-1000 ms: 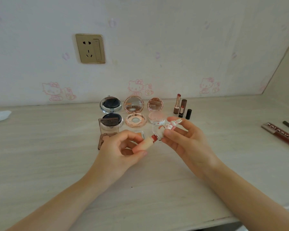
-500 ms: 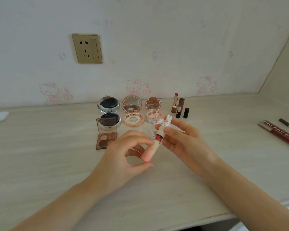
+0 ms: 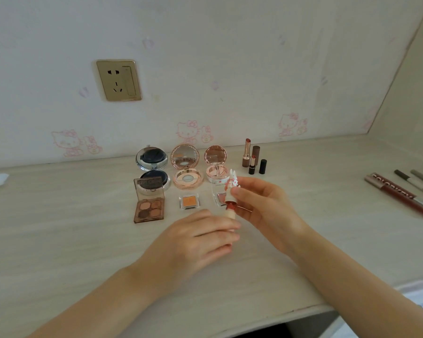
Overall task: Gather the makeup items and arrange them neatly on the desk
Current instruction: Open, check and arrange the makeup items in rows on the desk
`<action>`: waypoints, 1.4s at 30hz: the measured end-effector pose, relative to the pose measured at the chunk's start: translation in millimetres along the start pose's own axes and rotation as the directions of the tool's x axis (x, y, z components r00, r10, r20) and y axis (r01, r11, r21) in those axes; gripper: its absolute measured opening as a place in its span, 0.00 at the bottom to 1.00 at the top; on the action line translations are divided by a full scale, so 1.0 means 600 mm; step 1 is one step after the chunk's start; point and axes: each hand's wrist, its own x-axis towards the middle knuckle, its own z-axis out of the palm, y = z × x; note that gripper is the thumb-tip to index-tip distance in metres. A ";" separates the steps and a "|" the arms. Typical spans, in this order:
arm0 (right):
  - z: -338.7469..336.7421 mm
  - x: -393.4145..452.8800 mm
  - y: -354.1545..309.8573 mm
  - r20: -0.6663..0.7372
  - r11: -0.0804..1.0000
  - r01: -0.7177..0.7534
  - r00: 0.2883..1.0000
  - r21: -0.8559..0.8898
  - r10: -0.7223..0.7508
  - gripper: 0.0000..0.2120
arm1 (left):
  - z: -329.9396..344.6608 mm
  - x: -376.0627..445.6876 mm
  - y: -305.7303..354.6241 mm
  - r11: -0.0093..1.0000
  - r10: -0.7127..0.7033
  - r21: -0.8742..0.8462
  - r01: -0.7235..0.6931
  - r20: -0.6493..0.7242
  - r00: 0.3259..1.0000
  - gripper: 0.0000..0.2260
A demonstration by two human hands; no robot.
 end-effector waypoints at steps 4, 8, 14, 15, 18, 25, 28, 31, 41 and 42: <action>-0.025 0.001 -0.014 -0.030 0.996 -0.002 1.000 -0.085 0.000 0.13 | 0.015 0.016 -0.004 0.998 -0.020 -0.051 0.022 0.040 0.999 0.08; -0.050 0.006 -0.035 -0.076 0.982 -0.015 0.997 -0.188 0.000 0.11 | 0.039 0.048 0.003 0.994 -0.046 -0.099 0.048 0.022 0.999 0.08; -0.087 0.020 -0.065 -0.102 0.961 -0.032 0.995 -0.274 0.004 0.09 | 0.073 0.098 0.009 0.982 -0.110 -0.151 0.117 0.052 0.993 0.08; -0.094 0.023 -0.066 -0.097 0.958 -0.037 0.995 -0.286 0.009 0.09 | 0.078 0.104 0.009 0.979 -0.122 -0.156 0.131 0.062 0.991 0.07; -0.109 0.036 -0.062 -0.113 0.953 -0.061 0.993 -0.296 0.028 0.09 | 0.097 0.116 0.009 0.975 -0.140 -0.159 0.153 0.090 0.986 0.07; -0.111 0.072 -0.052 -0.142 0.837 -0.082 0.990 -0.542 0.005 0.08 | 0.124 0.112 -0.001 0.962 -0.206 -0.153 0.224 0.128 0.970 0.06; -0.103 0.086 -0.052 -0.146 0.748 -0.093 0.989 -0.658 -0.006 0.07 | 0.124 0.106 -0.005 0.953 -0.241 -0.161 0.257 0.112 0.964 0.06; -0.099 0.100 -0.056 -0.147 0.708 -0.125 0.989 -0.696 0.030 0.07 | 0.126 0.105 -0.009 0.946 -0.266 -0.164 0.279 0.098 0.959 0.07; -0.095 0.117 -0.057 -0.145 0.614 -0.166 0.986 -0.772 0.085 0.08 | 0.132 0.108 -0.009 0.936 -0.281 -0.191 0.297 0.103 0.954 0.08; -0.093 0.118 -0.056 -0.140 0.613 -0.162 0.987 -0.773 0.085 0.07 | 0.132 0.107 -0.009 0.936 -0.281 -0.191 0.295 0.099 0.955 0.08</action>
